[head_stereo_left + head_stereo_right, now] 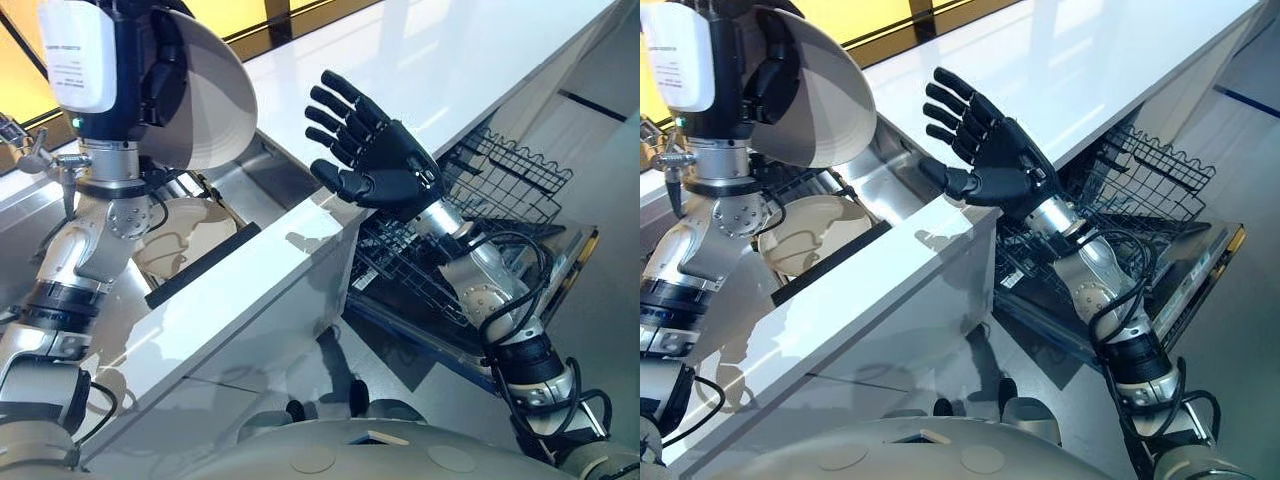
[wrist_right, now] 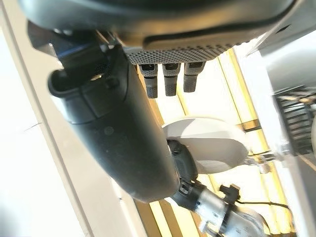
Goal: Pick up plates and place into dishwasher.
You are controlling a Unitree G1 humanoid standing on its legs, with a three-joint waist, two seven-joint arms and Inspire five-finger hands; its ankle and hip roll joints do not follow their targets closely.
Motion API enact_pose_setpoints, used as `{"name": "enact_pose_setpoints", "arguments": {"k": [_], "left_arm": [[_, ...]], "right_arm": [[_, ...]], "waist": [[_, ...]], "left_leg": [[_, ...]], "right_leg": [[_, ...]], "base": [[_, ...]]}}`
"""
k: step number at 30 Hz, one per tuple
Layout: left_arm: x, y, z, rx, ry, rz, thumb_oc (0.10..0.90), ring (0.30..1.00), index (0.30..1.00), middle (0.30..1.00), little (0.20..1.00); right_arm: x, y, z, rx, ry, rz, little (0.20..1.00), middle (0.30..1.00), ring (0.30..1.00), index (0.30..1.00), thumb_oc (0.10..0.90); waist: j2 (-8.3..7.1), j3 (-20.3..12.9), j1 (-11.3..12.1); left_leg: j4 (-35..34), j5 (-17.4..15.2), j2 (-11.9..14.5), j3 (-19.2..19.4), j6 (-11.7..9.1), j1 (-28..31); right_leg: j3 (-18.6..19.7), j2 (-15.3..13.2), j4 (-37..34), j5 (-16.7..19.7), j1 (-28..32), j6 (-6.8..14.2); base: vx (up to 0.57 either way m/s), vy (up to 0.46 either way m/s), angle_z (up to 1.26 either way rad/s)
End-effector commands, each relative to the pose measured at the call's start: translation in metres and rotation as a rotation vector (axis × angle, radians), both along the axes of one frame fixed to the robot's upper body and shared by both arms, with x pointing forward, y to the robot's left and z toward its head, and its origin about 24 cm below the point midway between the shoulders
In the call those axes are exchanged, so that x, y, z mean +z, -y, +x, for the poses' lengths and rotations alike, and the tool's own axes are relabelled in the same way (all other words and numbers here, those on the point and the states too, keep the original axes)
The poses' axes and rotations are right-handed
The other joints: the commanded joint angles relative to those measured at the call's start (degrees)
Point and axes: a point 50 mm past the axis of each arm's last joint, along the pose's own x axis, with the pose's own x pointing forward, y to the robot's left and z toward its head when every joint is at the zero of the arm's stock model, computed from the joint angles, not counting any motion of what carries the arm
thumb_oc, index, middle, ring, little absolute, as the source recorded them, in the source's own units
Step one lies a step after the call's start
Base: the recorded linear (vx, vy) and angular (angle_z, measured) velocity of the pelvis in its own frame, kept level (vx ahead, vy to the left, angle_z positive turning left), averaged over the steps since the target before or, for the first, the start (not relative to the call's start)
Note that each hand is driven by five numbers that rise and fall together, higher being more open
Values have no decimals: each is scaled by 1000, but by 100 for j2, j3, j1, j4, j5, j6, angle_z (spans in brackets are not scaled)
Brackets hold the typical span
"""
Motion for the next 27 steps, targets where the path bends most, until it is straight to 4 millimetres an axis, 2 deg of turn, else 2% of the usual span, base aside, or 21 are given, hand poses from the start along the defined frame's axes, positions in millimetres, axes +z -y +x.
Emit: {"name": "enact_pose_setpoints", "arguments": {"k": [1, 7, 14, 16, 18, 19, 26, 27], "left_arm": [[56, 21, 3, -65, 252, 3, 100, 300, 300, 300, 200], [49, 38, 5, -124, 251, -24, 100, 300, 300, 300, 200], [38, 76, 5, -255, 225, -78, 100, 300, 300, 300, 200], [37, 90, 2, -298, 220, -64, 100, 300, 300, 300, 200], [38, 93, 1, -308, 215, -55, 100, 300, 300, 300, 200], [39, 103, -1, -328, 206, -37, 100, 300, 300, 300, 200], [37, 117, -5, -376, 190, -10, 100, 300, 300, 300, 200], [36, 118, -6, -385, 190, -8, 100, 300, 300, 300, 200]], "right_arm": [[67, -11, -9, -25, 292, 190, 900, 900, 900, 900, 800], [66, -26, -7, -34, 236, 238, 900, 900, 900, 900, 800], [69, -44, -8, -119, 231, 258, 900, 900, 900, 900, 800], [68, -50, -7, -130, 202, 261, 900, 900, 900, 900, 800], [68, -52, -7, -128, 191, 258, 900, 900, 900, 900, 800], [68, -57, -8, -116, 178, 257, 900, 900, 900, 900, 800], [54, -61, -3, -196, 133, 136, 900, 900, 900, 900, 800], [51, -58, -2, -237, 138, 107, 200, 300, 300, 300, 100]], "waist": [[-5, -519, 34], [9, -541, 81], [-1, -529, 132], [-3, -530, 147], [-3, -534, 154], [-4, -514, 151], [-21, -501, 146], [-21, -497, 145]], "left_leg": [[47, -385, -297, 106, 49, -182], [45, -370, -289, 63, 38, -182], [37, -354, -295, -24, 37, -183], [35, -398, -296, -64, 31, -162], [33, -396, -292, -69, 29, -167], [31, -401, -288, -76, 28, -155], [31, -393, -286, -80, 28, -160], [31, -395, -284, -83, 26, -161]], "right_leg": [[-195, -94, 234, -608, 158, 513], [-237, -90, 233, -632, 182, 486], [-274, -78, 208, -652, 224, 454], [-279, -71, 186, -696, 263, 457], [-286, -69, 183, -697, 263, 452], [-302, -67, 199, -720, 275, 451], [-344, -67, 218, -742, 275, 455], [-349, -66, 213, -742, 275, 454]], "base": [[-9, -16, 10], [30, -8, 5], [31, -12, 8], [50, -9, 0], [21, -2, 0], [0, 0, 0], [0, -1, 2], [0, 0, 0]]}}
